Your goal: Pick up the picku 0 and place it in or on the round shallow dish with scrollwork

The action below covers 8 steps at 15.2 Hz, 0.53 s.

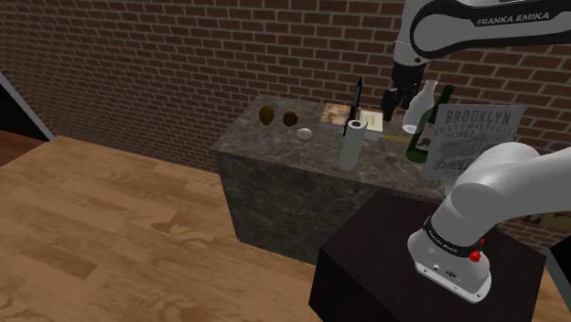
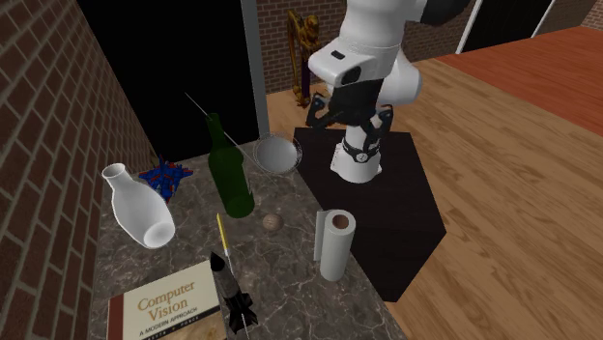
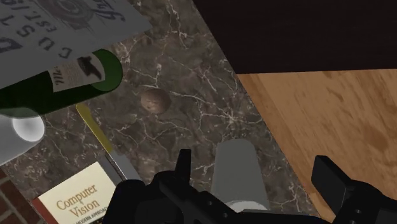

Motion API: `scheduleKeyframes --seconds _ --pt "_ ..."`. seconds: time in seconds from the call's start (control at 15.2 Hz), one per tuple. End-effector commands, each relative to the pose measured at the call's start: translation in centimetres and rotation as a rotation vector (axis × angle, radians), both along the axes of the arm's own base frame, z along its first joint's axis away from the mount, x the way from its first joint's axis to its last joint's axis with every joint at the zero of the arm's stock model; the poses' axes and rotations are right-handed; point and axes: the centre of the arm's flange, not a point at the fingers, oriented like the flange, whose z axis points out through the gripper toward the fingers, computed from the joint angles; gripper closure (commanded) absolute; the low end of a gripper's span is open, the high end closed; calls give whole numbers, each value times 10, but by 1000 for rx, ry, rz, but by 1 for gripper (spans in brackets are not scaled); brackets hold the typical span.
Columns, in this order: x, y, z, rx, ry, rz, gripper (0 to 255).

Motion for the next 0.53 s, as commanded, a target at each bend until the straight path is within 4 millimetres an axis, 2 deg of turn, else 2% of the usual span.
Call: scheduleKeyframes --seconds 0.0,0.46 --pt "2 -19 -24 6 0 -9 0" --pt "4 -75 -100 27 6 -46 0"
